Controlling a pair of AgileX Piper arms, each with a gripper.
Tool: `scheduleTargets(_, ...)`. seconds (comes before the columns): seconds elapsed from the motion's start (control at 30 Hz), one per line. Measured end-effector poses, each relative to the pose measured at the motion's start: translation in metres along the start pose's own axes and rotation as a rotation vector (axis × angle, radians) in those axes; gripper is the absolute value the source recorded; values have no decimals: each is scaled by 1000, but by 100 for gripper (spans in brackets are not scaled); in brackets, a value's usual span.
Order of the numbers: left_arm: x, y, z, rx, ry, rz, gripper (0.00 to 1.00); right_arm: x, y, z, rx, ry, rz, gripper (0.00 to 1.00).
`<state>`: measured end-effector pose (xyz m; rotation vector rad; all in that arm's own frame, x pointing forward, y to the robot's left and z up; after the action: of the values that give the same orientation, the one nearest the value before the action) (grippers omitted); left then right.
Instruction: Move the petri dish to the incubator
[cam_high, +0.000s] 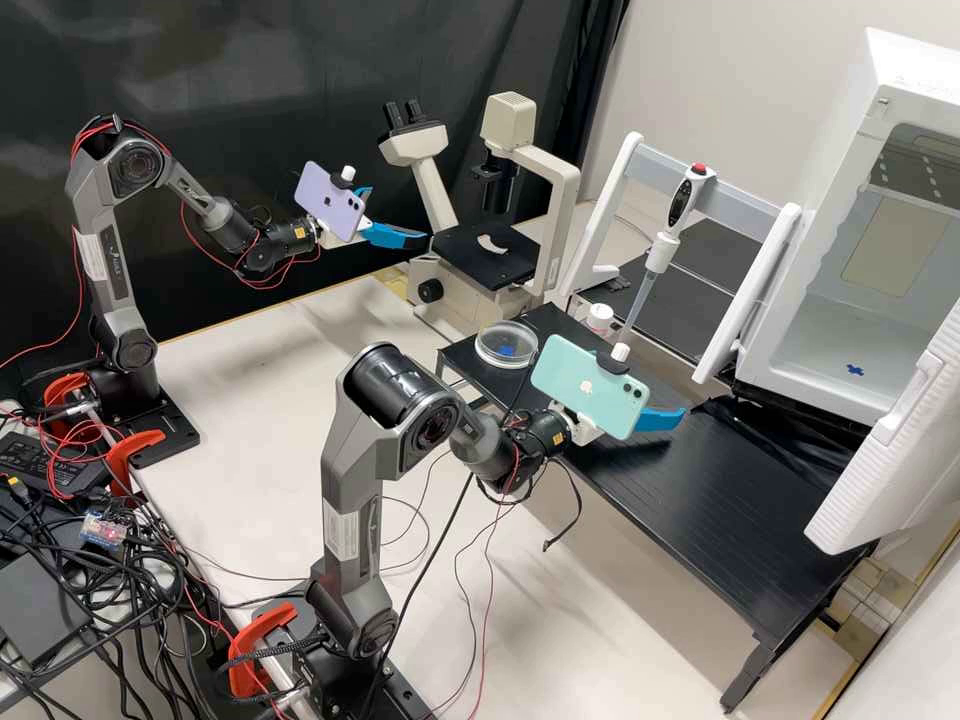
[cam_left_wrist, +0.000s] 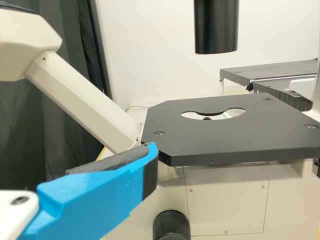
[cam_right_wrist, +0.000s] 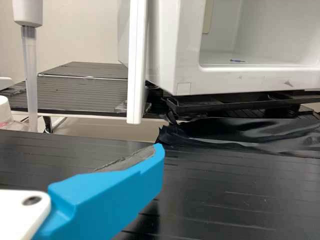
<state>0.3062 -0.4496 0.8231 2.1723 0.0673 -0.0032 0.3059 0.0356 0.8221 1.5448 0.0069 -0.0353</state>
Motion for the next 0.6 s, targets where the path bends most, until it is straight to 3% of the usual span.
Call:
scheduleTargets(0.43, 0, 0, 0, 0, 0, 0, 100, -10, 2, -2, 6, 3, 6, 100)
scheduleTargets(0.6, 0, 0, 0, 0, 0, 0, 100, -33, 8, -9, 65, 49, 7, 100)
